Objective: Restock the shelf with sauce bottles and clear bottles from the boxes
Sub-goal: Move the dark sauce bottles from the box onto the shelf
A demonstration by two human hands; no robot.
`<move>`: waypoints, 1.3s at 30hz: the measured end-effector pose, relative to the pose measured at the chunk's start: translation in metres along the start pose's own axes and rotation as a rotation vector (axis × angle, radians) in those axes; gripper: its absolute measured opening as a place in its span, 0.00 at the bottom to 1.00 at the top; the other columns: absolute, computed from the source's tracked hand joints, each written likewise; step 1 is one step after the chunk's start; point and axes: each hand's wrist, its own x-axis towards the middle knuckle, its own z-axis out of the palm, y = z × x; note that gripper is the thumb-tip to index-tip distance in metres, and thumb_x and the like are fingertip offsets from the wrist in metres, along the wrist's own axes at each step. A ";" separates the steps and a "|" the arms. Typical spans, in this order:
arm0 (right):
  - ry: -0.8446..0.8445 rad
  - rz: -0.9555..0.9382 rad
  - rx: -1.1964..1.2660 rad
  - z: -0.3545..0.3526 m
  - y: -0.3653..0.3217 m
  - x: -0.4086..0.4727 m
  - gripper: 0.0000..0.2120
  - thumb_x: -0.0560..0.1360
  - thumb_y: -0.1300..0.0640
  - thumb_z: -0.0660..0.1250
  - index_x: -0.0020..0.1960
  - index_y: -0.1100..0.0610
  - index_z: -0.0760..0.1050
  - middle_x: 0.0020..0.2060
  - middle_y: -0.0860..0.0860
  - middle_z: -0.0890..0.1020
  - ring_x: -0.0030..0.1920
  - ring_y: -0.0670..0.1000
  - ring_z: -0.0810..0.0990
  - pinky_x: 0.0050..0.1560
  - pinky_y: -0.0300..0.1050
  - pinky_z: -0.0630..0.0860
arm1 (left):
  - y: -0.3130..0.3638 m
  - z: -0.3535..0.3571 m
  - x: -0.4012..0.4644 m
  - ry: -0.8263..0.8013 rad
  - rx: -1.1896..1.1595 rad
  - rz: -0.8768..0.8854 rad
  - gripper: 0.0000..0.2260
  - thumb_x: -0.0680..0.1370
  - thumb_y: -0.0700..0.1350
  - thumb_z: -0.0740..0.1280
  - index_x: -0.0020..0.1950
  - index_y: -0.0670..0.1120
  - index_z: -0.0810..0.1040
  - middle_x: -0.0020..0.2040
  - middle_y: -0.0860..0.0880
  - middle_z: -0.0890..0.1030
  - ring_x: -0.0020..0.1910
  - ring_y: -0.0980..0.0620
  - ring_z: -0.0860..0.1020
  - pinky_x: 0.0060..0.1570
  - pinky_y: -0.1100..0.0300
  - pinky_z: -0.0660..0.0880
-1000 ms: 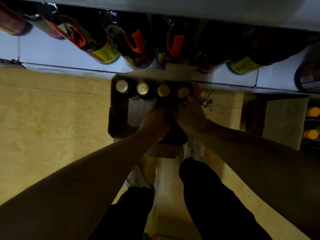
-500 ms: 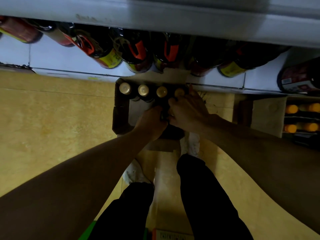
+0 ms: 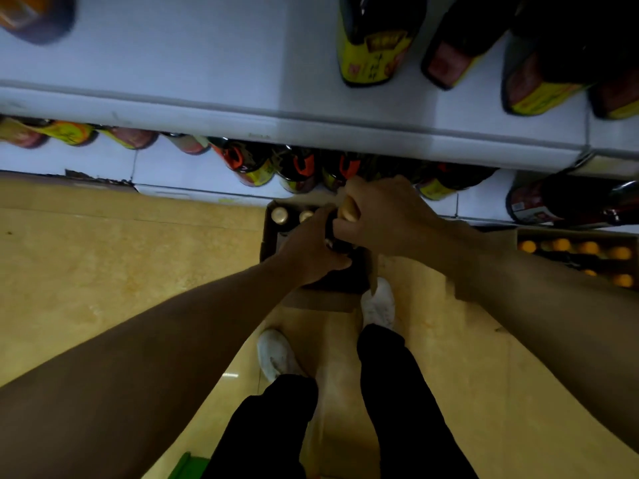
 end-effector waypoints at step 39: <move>0.566 -0.183 -0.138 -0.470 -0.269 -0.116 0.14 0.70 0.41 0.65 0.48 0.50 0.68 0.35 0.46 0.74 0.35 0.47 0.74 0.33 0.46 0.68 | 0.371 -0.253 -0.275 0.161 0.110 0.632 0.26 0.64 0.57 0.77 0.60 0.56 0.75 0.51 0.56 0.82 0.50 0.60 0.81 0.50 0.55 0.81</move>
